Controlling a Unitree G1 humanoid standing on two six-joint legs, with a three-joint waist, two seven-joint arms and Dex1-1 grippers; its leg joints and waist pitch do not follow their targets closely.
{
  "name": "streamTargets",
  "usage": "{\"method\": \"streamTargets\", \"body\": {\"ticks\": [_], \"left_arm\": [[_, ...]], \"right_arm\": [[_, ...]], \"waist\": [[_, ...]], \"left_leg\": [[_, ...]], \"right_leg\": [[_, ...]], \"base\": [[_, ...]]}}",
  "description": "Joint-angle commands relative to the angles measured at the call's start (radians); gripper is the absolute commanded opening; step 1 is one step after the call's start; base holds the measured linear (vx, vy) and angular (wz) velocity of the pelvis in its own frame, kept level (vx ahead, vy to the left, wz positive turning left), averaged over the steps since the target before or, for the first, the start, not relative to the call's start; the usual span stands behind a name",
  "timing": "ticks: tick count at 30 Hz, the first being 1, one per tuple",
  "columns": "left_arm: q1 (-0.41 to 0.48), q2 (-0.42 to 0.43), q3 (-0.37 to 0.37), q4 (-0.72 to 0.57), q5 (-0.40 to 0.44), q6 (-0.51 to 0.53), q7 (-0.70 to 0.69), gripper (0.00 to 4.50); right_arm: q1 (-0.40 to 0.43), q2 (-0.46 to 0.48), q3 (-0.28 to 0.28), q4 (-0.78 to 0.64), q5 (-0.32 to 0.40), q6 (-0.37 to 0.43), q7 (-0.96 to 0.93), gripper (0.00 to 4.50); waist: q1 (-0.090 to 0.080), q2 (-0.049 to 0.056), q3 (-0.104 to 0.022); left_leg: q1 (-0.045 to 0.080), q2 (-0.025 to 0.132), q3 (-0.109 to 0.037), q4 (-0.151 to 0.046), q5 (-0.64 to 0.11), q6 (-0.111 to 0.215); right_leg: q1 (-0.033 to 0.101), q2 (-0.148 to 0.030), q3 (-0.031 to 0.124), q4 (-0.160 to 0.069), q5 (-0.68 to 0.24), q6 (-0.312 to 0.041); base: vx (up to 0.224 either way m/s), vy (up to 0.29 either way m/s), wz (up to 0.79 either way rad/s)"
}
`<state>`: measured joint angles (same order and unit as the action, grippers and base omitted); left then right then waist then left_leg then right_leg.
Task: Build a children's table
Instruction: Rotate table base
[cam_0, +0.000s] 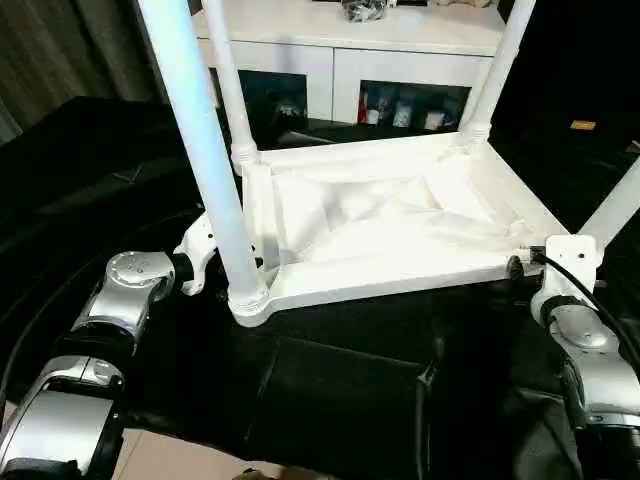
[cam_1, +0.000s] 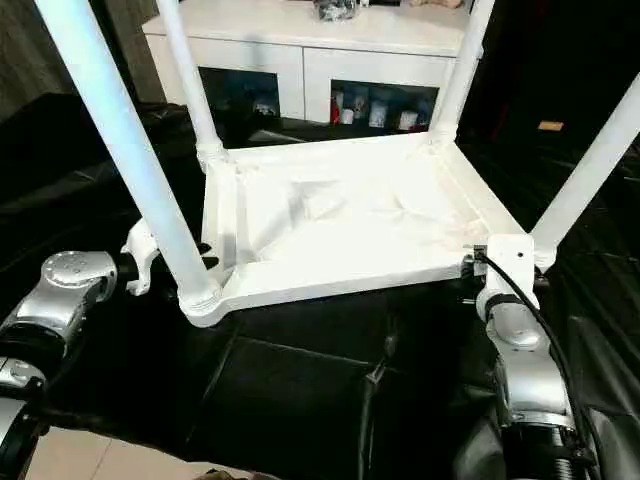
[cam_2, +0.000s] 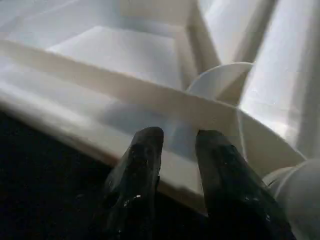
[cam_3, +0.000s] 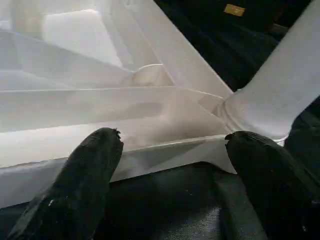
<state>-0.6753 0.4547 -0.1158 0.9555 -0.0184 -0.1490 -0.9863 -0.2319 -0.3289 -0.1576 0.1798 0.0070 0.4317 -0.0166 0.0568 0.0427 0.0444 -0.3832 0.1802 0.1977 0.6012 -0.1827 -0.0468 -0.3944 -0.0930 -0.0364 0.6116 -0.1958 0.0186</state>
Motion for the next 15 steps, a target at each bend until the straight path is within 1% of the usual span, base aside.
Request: {"method": "streamTargets", "body": {"ticks": [1,3,4,5,6,7,8,9,10,11,12,13,14,15], "left_arm": [[0.005,-0.017,-0.021,-0.038,-0.016,0.010,-0.051,1.47],[0.018,-0.013,-0.020,-0.073,-0.034,0.027,-0.090,1.47],[0.040,-0.006,-0.027,-0.120,-0.047,0.047,-0.123,1.47],[0.061,0.000,-0.035,-0.164,-0.057,0.067,-0.150,1.47],[0.068,0.002,-0.037,-0.179,-0.060,0.073,-0.159,1.47],[0.087,0.007,-0.042,-0.218,-0.066,0.094,-0.177,1.47],[0.107,0.012,-0.048,-0.258,-0.074,0.116,-0.192,1.47],[0.115,0.014,-0.051,-0.275,-0.077,0.126,-0.198,1.47],[0.136,0.017,-0.055,-0.317,-0.084,0.147,-0.209,1.47],[0.158,0.019,-0.060,-0.356,-0.088,0.160,-0.212,1.47],[0.187,0.012,-0.059,-0.404,-0.094,0.175,-0.201,1.47],[0.192,0.009,-0.057,-0.411,-0.096,0.177,-0.196,1.47],[0.198,0.005,-0.056,-0.419,-0.097,0.179,-0.190,1.47],[0.210,-0.007,-0.050,-0.433,-0.096,0.186,-0.171,1.47]], "right_arm": [[0.017,0.021,0.056,0.039,0.025,0.051,0.047,3.96],[0.020,0.027,0.068,0.047,0.028,0.050,0.074,3.96],[0.019,0.035,0.080,0.064,0.026,0.050,0.092,3.96],[0.018,0.039,0.093,0.076,0.020,0.047,0.102,3.96],[0.019,0.041,0.097,0.080,0.018,0.046,0.106,3.96],[0.017,0.046,0.098,0.084,0.015,0.044,0.105,3.96],[0.015,0.052,0.092,0.084,0.011,0.036,0.091,3.96],[0.014,0.053,0.088,0.083,0.008,0.032,0.083,3.96],[0.006,0.059,0.063,0.086,-0.002,0.003,0.037,3.96],[-0.003,0.064,0.034,0.087,0.005,-0.020,0.013,3.96],[-0.018,0.076,-0.031,0.076,0.038,-0.098,-0.017,3.96],[-0.022,0.077,-0.045,0.072,0.048,-0.105,-0.018,3.96],[-0.025,0.079,-0.059,0.068,0.058,-0.113,-0.018,3.96],[-0.030,0.066,-0.080,0.066,0.050,-0.126,-0.033,3.96]], "waist": [[-0.001,0.002,-0.059],[-0.002,0.003,-0.058],[-0.003,-0.005,-0.058],[-0.005,-0.004,-0.057],[-0.005,-0.001,-0.060],[-0.008,0.001,-0.058],[-0.013,0.001,-0.055],[-0.015,-0.002,-0.056],[-0.019,-0.003,-0.054],[-0.022,-0.004,-0.054],[-0.023,-0.002,-0.055],[-0.024,-0.006,-0.055],[-0.023,-0.006,-0.055],[-0.022,-0.004,-0.058]], "left_leg": [[0.030,0.038,-0.021,-0.080,-0.261,-0.012],[0.030,0.039,-0.021,-0.082,-0.269,-0.014],[0.028,0.039,-0.022,-0.082,-0.273,-0.011],[0.026,0.041,-0.022,-0.084,-0.269,-0.009],[0.027,0.043,-0.024,-0.083,-0.263,-0.010],[0.028,0.043,-0.023,-0.086,-0.273,-0.014],[0.028,0.044,-0.023,-0.090,-0.302,-0.024],[0.031,0.044,-0.023,-0.091,-0.320,-0.030],[0.031,0.044,-0.024,-0.093,-0.344,-0.040],[0.033,0.044,-0.024,-0.094,-0.364,-0.048],[0.034,0.044,-0.025,-0.093,-0.370,-0.050],[0.033,0.045,-0.025,-0.093,-0.380,-0.049],[0.034,0.043,-0.023,-0.091,-0.373,-0.043],[0.031,0.043,-0.022,-0.090,-0.344,-0.039]], "right_leg": [[0.036,-0.046,0.031,-0.066,-0.098,-0.245],[0.035,-0.046,0.031,-0.067,-0.103,-0.246],[0.036,-0.048,0.031,-0.067,-0.112,-0.247],[0.036,-0.049,0.031,-0.067,-0.113,-0.249],[0.037,-0.051,0.031,-0.064,-0.103,-0.251],[0.033,-0.047,0.030,-0.066,-0.109,-0.250],[0.032,-0.046,0.030,-0.067,-0.129,-0.248],[0.030,-0.045,0.030,-0.069,-0.145,-0.246],[0.029,-0.046,0.030,-0.071,-0.173,-0.240],[0.026,-0.047,0.031,-0.075,-0.201,-0.234],[0.026,-0.048,0.032,-0.075,-0.212,-0.231],[0.025,-0.050,0.033,-0.079,-0.230,-0.223],[0.024,-0.048,0.034,-0.080,-0.227,-0.222],[0.026,-0.045,0.033,-0.076,-0.201,-0.222]], "base": [[0.000,0.000,0.00],[0.000,0.000,0.00],[0.000,0.000,0.00],[0.000,0.000,0.00],[0.000,0.000,0.00],[0.000,0.000,0.00],[0.000,0.000,0.00],[0.000,0.000,0.00],[0.000,0.000,0.00],[0.000,0.000,0.00],[0.000,0.000,0.00],[0.000,0.000,0.00],[0.000,0.000,0.00],[0.000,0.000,0.00]]}}
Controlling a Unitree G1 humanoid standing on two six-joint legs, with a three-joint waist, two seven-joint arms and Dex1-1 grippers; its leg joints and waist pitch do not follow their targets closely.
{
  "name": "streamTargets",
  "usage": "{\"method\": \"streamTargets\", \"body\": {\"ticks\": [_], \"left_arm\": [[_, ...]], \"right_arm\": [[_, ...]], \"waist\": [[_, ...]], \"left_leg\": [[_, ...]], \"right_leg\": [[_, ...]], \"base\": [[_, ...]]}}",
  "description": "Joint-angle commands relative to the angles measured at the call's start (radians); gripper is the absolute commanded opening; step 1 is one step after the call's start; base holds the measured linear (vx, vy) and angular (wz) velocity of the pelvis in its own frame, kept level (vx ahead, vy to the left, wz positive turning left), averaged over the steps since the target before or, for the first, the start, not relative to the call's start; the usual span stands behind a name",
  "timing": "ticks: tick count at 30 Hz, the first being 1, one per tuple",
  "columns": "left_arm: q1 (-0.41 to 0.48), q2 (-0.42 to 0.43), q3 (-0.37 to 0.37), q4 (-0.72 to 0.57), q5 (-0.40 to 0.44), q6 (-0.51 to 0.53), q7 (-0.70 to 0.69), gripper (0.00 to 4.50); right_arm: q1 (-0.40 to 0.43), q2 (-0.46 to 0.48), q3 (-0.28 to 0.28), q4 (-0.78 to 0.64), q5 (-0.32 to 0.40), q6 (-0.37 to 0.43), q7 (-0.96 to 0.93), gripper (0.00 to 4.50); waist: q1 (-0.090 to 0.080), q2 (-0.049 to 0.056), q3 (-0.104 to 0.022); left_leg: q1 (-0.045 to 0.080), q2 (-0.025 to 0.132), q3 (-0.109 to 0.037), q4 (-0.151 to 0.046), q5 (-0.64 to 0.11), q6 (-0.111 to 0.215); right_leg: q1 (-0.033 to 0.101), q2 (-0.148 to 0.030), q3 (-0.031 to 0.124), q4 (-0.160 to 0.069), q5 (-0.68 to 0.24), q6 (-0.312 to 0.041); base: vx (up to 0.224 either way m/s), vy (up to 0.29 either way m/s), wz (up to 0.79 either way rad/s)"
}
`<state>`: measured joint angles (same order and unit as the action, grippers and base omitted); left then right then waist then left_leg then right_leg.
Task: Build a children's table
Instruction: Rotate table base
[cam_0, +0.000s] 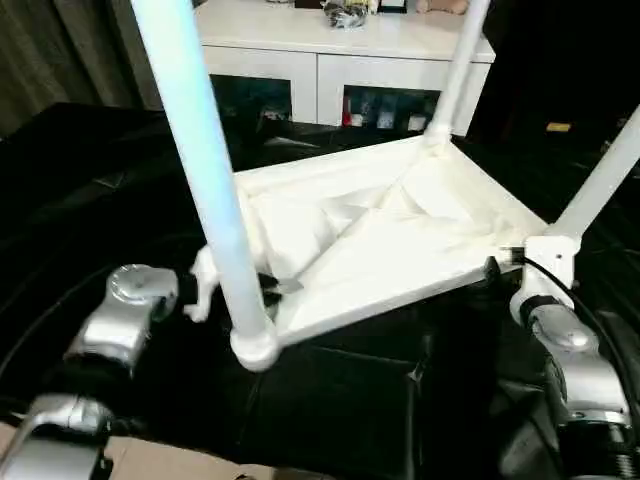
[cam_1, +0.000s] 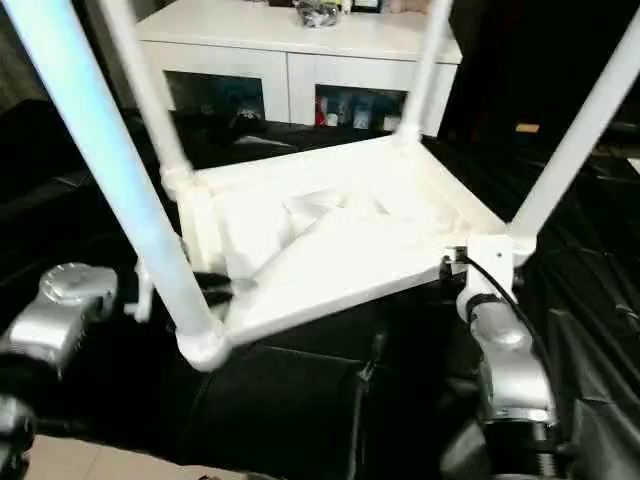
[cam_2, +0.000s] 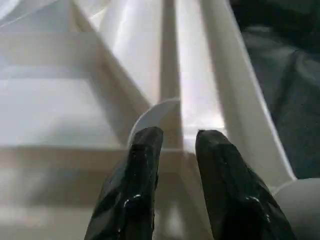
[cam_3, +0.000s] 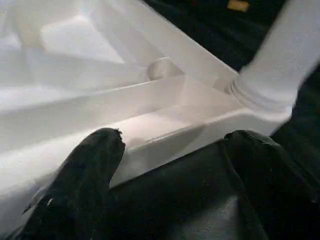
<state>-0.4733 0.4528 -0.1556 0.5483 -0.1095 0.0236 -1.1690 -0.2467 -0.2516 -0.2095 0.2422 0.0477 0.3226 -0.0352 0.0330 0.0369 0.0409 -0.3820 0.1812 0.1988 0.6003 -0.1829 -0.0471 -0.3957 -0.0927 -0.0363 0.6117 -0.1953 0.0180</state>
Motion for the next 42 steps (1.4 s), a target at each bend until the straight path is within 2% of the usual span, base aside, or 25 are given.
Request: {"method": "streamTargets", "body": {"ticks": [1,4,8,10,14,18,22,24,25,26,28,29,32,36,39,42], "left_arm": [[0.011,-0.010,-0.012,-0.030,0.001,0.015,0.018,1.47],[0.016,-0.012,-0.016,-0.041,0.008,0.023,0.028,1.47],[0.020,-0.009,-0.016,-0.065,0.007,0.045,0.030,1.47],[0.025,-0.005,-0.015,-0.085,0.004,0.060,0.033,1.47],[0.033,0.001,-0.014,-0.102,0.006,0.072,0.037,1.47],[0.053,0.006,-0.022,-0.145,0.000,0.102,0.022,1.47],[0.094,0.022,-0.042,-0.230,-0.020,0.154,-0.016,1.47],[0.130,0.037,-0.062,-0.308,-0.038,0.199,-0.043,1.47],[0.134,0.039,-0.064,-0.316,-0.040,0.204,-0.046,1.47],[0.169,0.048,-0.084,-0.397,-0.064,0.252,-0.063,1.47],[0.188,0.046,-0.096,-0.449,-0.077,0.280,-0.062,1.47],[0.203,0.038,-0.106,-0.493,-0.085,0.306,-0.052,1.47],[0.212,0.018,-0.123,-0.542,-0.088,0.336,-0.034,1.47],[0.212,-0.015,-0.150,-0.595,-0.095,0.376,-0.006,1.47],[0.190,-0.069,-0.148,-0.569,-0.066,0.343,0.070,1.47],[0.130,-0.155,-0.144,-0.484,-0.012,0.283,0.194,1.47]], "right_arm": [[-0.016,-0.027,-0.026,0.014,-0.009,-0.011,-0.023,3.96],[-0.012,-0.056,-0.022,0.055,-0.043,0.019,-0.042,3.96],[-0.003,-0.070,0.004,0.095,-0.053,0.048,-0.014,3.96],[0.003,-0.066,0.007,0.106,-0.066,0.032,-0.026,3.96],[-0.004,-0.062,0.014,0.137,-0.055,0.009,-0.015,3.96],[-0.035,-0.035,0.044,0.191,-0.007,-0.057,0.110,3.96],[-0.041,-0.012,0.108,0.161,0.012,-0.087,0.217,3.96],[-0.045,0.001,0.134,0.146,0.026,-0.096,0.263,3.96],[-0.046,0.002,0.136,0.145,0.026,-0.097,0.266,3.96],[-0.048,0.007,0.156,0.144,0.020,-0.115,0.294,3.96],[-0.046,0.008,0.171,0.142,0.015,-0.120,0.313,3.96],[-0.044,0.009,0.183,0.142,0.009,-0.125,0.332,3.96],[-0.042,0.012,0.197,0.135,0.002,-0.130,0.348,3.96],[-0.041,0.015,0.210,0.133,-0.007,-0.135,0.357,3.96],[-0.042,0.021,0.217,0.128,-0.010,-0.137,0.360,3.96],[-0.052,0.038,0.228,0.125,-0.010,-0.142,0.357,3.96]], "waist": [[0.002,0.001,-0.055],[0.008,0.003,-0.056],[0.008,0.004,-0.057],[0.008,0.003,-0.056],[0.007,0.005,-0.056],[0.003,0.006,-0.054],[-0.004,0.005,-0.056],[-0.007,0.001,-0.057],[-0.012,0.003,-0.057],[-0.015,0.002,-0.058],[-0.019,0.002,-0.056],[-0.021,-0.005,-0.056],[-0.017,0.000,-0.053],[-0.018,-0.002,-0.050],[-0.017,-0.002,-0.050],[-0.015,-0.002,-0.052]], "left_leg": [[0.028,0.041,-0.023,-0.088,-0.323,-0.035],[0.026,0.036,-0.018,-0.083,-0.266,-0.018],[0.024,0.036,-0.019,-0.082,-0.255,-0.011],[0.023,0.037,-0.019,-0.082,-0.263,-0.010],[0.024,0.037,-0.019,-0.083,-0.273,-0.011],[0.023,0.039,-0.021,-0.083,-0.295,-0.007],[0.013,0.039,-0.023,-0.084,-0.256,0.007],[0.015,0.041,-0.022,-0.082,-0.250,0.016],[0.009,0.041,-0.024,-0.083,-0.238,0.025],[0.013,0.041,-0.022,-0.081,-0.238,0.027],[0.013,0.041,-0.021,-0.081,-0.231,0.036],[0.015,0.043,-0.019,-0.080,-0.230,0.041],[0.018,0.043,-0.018,-0.081,-0.244,0.036],[0.019,0.041,-0.018,-0.083,-0.274,0.021],[0.019,0.041,-0.018,-0.082,-0.280,0.012],[0.017,0.038,-0.020,-0.080,-0.273,0.008]], "right_leg": [[0.030,-0.043,0.032,-0.074,-0.179,-0.223],[0.033,-0.040,0.032,-0.072,-0.132,-0.226],[0.035,-0.040,0.030,-0.070,-0.116,-0.232],[0.034,-0.041,0.030,-0.072,-0.127,-0.233],[0.033,-0.041,0.030,-0.073,-0.145,-0.230],[0.032,-0.043,0.030,-0.074,-0.159,-0.234],[0.040,-0.042,0.028,-0.067,-0.111,-0.245],[0.040,-0.043,0.029,-0.065,-0.100,-0.253],[0.043,-0.044,0.028,-0.063,-0.091,-0.259],[0.040,-0.042,0.027,-0.063,-0.092,-0.264],[0.040,-0.041,0.028,-0.064,-0.090,-0.274],[0.039,-0.041,0.029,-0.065,-0.089,-0.279],[0.035,-0.039,0.030,-0.069,-0.129,-0.275],[0.033,-0.038,0.031,-0.074,-0.180,-0.258],[0.032,-0.037,0.032,-0.077,-0.196,-0.242],[0.035,-0.037,0.031,-0.080,-0.190,-0.228]], "base": [[0.000,0.000,0.00],[0.000,0.000,0.00],[0.000,0.000,0.00],[0.000,0.000,0.00],[0.000,0.000,0.00],[0.000,0.000,0.00],[0.000,0.000,0.00],[0.000,0.000,0.00],[0.000,0.000,0.00],[0.000,0.000,0.00],[0.000,0.000,0.00],[0.000,0.000,0.00],[0.000,0.000,0.00],[0.000,0.000,0.00],[0.000,0.000,0.00],[0.000,0.000,0.00]]}}
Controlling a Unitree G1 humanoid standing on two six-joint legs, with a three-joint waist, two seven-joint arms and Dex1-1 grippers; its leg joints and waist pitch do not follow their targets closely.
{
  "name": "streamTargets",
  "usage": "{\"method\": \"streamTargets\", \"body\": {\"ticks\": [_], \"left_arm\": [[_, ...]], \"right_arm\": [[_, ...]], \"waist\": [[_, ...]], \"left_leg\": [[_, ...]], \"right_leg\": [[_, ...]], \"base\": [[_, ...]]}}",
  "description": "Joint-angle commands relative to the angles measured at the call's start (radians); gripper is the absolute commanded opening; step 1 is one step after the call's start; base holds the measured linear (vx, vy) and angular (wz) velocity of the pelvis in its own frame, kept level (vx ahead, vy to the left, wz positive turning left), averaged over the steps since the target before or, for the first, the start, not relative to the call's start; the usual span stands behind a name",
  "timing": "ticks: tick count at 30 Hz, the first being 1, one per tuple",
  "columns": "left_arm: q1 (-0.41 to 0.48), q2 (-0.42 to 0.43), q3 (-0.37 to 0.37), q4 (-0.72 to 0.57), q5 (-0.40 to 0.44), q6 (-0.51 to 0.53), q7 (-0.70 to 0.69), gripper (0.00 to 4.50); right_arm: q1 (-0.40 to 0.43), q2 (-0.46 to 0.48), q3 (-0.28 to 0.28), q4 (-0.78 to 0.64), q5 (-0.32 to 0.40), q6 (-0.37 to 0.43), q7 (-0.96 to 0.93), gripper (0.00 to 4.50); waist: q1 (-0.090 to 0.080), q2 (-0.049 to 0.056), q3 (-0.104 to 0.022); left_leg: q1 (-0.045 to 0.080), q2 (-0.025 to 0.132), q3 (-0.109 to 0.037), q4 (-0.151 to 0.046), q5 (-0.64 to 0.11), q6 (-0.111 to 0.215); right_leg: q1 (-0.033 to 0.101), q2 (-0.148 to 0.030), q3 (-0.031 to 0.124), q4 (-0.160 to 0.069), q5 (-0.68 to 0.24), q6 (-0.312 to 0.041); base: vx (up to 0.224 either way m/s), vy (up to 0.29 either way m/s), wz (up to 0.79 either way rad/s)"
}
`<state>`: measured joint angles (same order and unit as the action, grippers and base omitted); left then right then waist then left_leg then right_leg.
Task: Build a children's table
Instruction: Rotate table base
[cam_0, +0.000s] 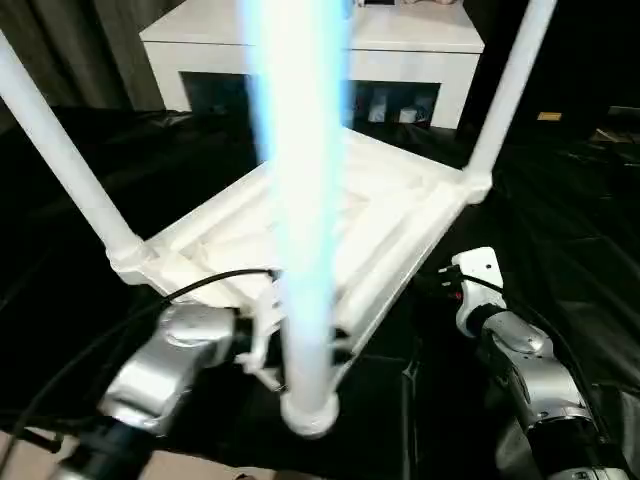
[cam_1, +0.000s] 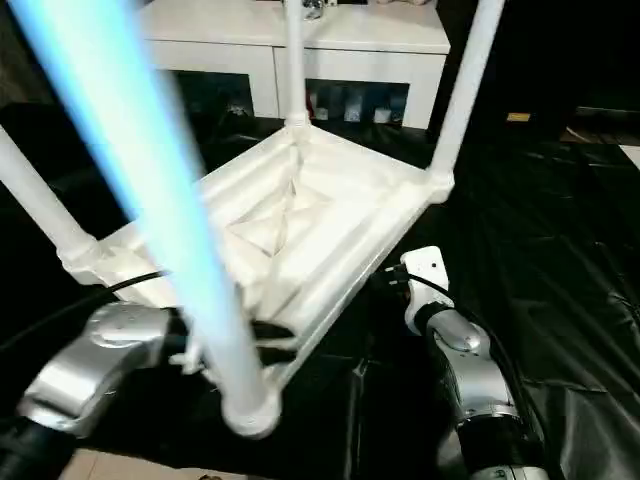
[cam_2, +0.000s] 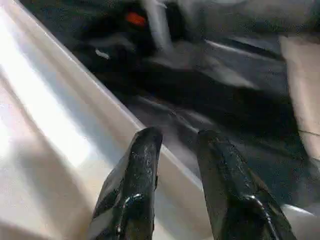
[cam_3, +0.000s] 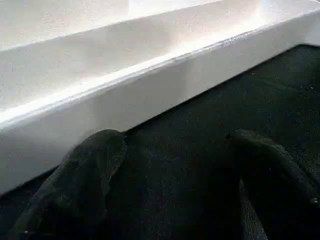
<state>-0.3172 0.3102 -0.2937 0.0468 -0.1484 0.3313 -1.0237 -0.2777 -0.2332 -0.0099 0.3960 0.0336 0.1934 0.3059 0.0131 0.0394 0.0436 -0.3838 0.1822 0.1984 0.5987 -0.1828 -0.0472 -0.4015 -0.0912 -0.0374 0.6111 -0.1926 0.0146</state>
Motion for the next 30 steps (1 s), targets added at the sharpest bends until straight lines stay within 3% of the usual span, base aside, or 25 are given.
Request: {"method": "streamTargets", "body": {"ticks": [1,4,9,15,21,23,28,29,30], "left_arm": [[-0.043,-0.032,-0.005,0.039,0.032,-0.038,0.071,1.47],[-0.095,-0.090,0.009,0.112,0.044,-0.073,0.148,1.47],[-0.162,-0.161,0.010,0.210,0.074,-0.120,0.230,1.47],[-0.170,-0.159,0.043,0.240,0.061,-0.176,0.241,1.47],[-0.165,-0.039,0.132,0.299,0.021,-0.249,0.171,1.47],[-0.162,0.055,0.158,0.319,0.015,-0.237,0.102,1.82],[-0.166,0.149,0.173,0.349,0.032,-0.258,0.054,2.27],[-0.166,0.216,0.188,0.351,0.018,-0.237,-0.007,2.27],[-0.166,0.219,0.188,0.350,0.017,-0.235,-0.011,2.36]], "right_arm": [[-0.026,0.023,0.033,-0.027,0.002,-0.014,0.014,3.96],[-0.048,0.038,0.034,-0.011,0.002,-0.021,-0.001,3.96],[-0.102,0.077,0.047,0.018,-0.005,-0.027,-0.013,3.96],[-0.120,0.083,0.042,0.026,-0.011,-0.036,-0.024,3.96],[-0.118,0.051,0.012,0.036,-0.009,-0.049,-0.024,3.96],[-0.101,0.035,-0.001,0.010,-0.003,-0.041,-0.023,3.96],[-0.081,0.024,-0.008,-0.007,-0.002,-0.036,-0.026,3.96],[-0.068,0.020,-0.009,-0.014,-0.001,-0.034,-0.027,3.96],[-0.067,0.019,-0.009,-0.014,-0.001,-0.034,-0.027,3.96]], "waist": [[0.005,-0.006,-0.056],[-0.003,-0.012,-0.058],[-0.003,-0.008,-0.064],[0.002,-0.009,-0.067],[0.006,-0.005,-0.063],[0.009,-0.002,-0.062],[0.019,0.004,-0.064],[0.026,0.010,-0.065],[0.027,0.008,-0.065]], "left_leg": [[0.019,0.037,-0.020,-0.078,-0.272,0.010],[0.005,0.034,-0.024,-0.077,-0.245,0.018],[0.010,0.033,-0.021,-0.068,-0.204,0.045],[0.010,0.036,-0.021,-0.065,-0.171,0.073],[0.020,0.035,-0.019,-0.070,-0.223,0.049],[0.021,0.036,-0.021,-0.074,-0.226,0.039],[0.027,0.036,-0.018,-0.073,-0.225,0.021],[0.029,0.037,-0.019,-0.074,-0.219,0.016],[0.028,0.036,-0.018,-0.075,-0.218,0.015]], "right_leg": [[0.040,-0.039,0.032,-0.079,-0.193,-0.222],[0.050,-0.041,0.029,-0.077,-0.180,-0.214],[0.048,-0.039,0.028,-0.074,-0.112,-0.240],[0.050,-0.040,0.026,-0.065,-0.046,-0.270],[0.042,-0.039,0.026,-0.070,-0.125,-0.252],[0.039,-0.036,0.026,-0.067,-0.129,-0.247],[0.036,-0.036,0.028,-0.063,-0.084,-0.250],[0.036,-0.037,0.028,-0.058,-0.061,-0.253],[0.036,-0.037,0.028,-0.058,-0.058,-0.252]], "base": [[0.000,0.000,0.00],[0.000,0.000,0.00],[0.000,0.000,0.00],[0.000,0.000,0.00],[0.000,0.000,0.00],[0.000,0.000,0.00],[0.000,0.000,0.00],[0.000,0.000,0.00],[0.000,0.000,0.00]]}}
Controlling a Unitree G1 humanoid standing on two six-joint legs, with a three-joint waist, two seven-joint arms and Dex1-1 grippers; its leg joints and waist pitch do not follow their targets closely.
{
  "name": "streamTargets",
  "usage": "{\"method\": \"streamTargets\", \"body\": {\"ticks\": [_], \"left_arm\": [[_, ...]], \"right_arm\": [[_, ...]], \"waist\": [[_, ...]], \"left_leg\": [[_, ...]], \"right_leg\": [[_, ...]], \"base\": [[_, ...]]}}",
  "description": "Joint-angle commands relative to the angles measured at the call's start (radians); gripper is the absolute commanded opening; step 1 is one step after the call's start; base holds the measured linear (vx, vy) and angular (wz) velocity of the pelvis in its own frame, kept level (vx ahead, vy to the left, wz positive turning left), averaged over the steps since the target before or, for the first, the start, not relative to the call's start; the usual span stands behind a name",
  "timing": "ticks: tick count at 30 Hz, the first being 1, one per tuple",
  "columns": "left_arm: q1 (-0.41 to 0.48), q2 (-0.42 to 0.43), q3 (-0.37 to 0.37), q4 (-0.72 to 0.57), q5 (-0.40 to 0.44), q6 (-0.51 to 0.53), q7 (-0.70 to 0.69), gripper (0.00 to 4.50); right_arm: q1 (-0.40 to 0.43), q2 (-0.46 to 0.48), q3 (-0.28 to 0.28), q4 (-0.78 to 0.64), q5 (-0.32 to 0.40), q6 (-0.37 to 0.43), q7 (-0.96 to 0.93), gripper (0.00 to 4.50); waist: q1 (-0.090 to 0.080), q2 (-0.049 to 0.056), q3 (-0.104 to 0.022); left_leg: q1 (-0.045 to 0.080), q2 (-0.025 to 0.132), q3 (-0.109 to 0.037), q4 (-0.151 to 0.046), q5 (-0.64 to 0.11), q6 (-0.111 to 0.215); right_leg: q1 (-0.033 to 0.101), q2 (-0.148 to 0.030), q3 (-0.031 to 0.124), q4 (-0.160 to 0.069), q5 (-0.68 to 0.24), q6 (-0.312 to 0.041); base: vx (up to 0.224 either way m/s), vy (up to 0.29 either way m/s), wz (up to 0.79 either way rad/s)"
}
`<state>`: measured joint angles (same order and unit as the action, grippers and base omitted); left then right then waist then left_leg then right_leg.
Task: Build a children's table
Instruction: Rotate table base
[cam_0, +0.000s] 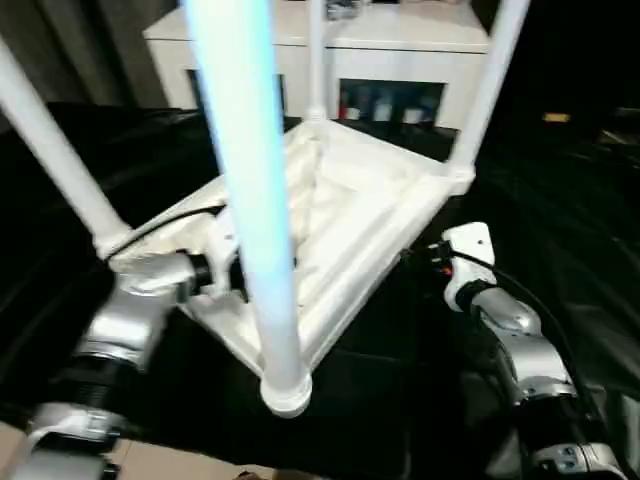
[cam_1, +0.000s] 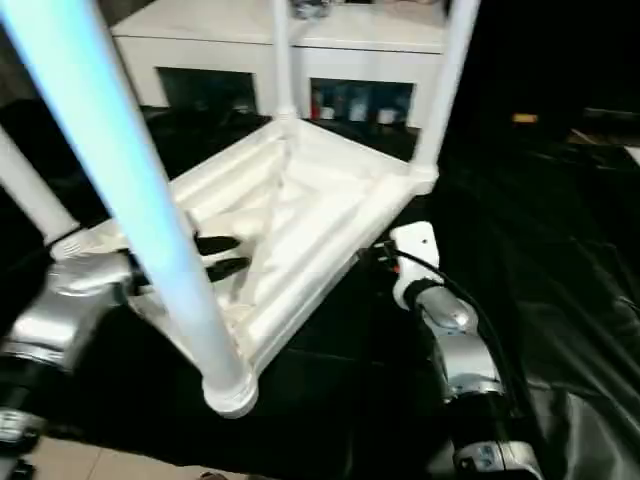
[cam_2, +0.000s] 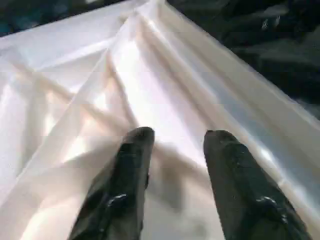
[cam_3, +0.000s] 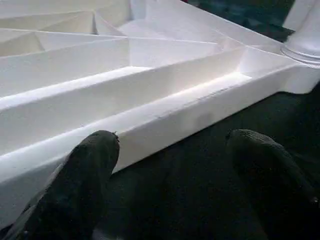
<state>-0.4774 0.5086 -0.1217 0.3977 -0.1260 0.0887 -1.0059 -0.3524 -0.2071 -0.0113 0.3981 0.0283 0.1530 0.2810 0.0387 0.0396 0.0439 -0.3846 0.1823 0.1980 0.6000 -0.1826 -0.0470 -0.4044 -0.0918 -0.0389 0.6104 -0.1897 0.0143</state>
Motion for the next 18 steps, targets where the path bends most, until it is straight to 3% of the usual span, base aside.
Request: {"method": "streamTargets", "body": {"ticks": [1,9,12,15,18], "left_arm": [[0.000,0.063,0.018,-0.013,-0.023,0.037,-0.086,2.49],[0.109,0.317,0.010,-0.171,-0.104,0.244,-0.347,3.08],[0.126,0.328,0.006,-0.211,-0.121,0.241,-0.366,3.29],[0.139,0.311,-0.036,-0.252,-0.095,0.187,-0.367,3.60],[0.127,0.288,-0.076,-0.244,-0.050,0.148,-0.358,3.63]], "right_arm": [[0.014,-0.007,-0.008,-0.020,0.006,0.008,-0.002,3.96],[0.044,-0.019,-0.011,-0.032,0.000,0.033,-0.006,3.96],[0.042,-0.023,-0.010,-0.025,-0.002,0.035,-0.004,3.96],[0.033,-0.025,-0.001,-0.016,0.000,0.037,0.009,3.96],[0.034,-0.027,0.016,-0.023,-0.003,0.050,0.031,3.96]], "waist": [[0.002,0.008,-0.065],[-0.006,0.014,-0.055],[-0.001,0.010,-0.053],[0.002,0.007,-0.052],[0.001,0.006,-0.054]], "left_leg": [[0.029,0.035,-0.018,-0.077,-0.221,0.008],[0.033,0.039,-0.019,-0.090,-0.313,-0.029],[0.041,0.038,-0.017,-0.090,-0.343,-0.039],[0.036,0.040,-0.018,-0.091,-0.332,-0.040],[0.032,0.038,-0.020,-0.090,-0.309,-0.036]], "right_leg": [[0.039,-0.037,0.030,-0.055,-0.062,-0.254],[0.032,-0.038,0.033,-0.061,-0.160,-0.254],[0.026,-0.038,0.035,-0.068,-0.204,-0.246],[0.029,-0.040,0.037,-0.067,-0.209,-0.236],[0.033,-0.040,0.037,-0.066,-0.200,-0.225]], "base": [[0.000,0.000,0.00],[0.000,0.000,0.00],[0.000,0.000,0.00],[0.000,0.000,0.00],[0.000,0.000,0.00]]}}
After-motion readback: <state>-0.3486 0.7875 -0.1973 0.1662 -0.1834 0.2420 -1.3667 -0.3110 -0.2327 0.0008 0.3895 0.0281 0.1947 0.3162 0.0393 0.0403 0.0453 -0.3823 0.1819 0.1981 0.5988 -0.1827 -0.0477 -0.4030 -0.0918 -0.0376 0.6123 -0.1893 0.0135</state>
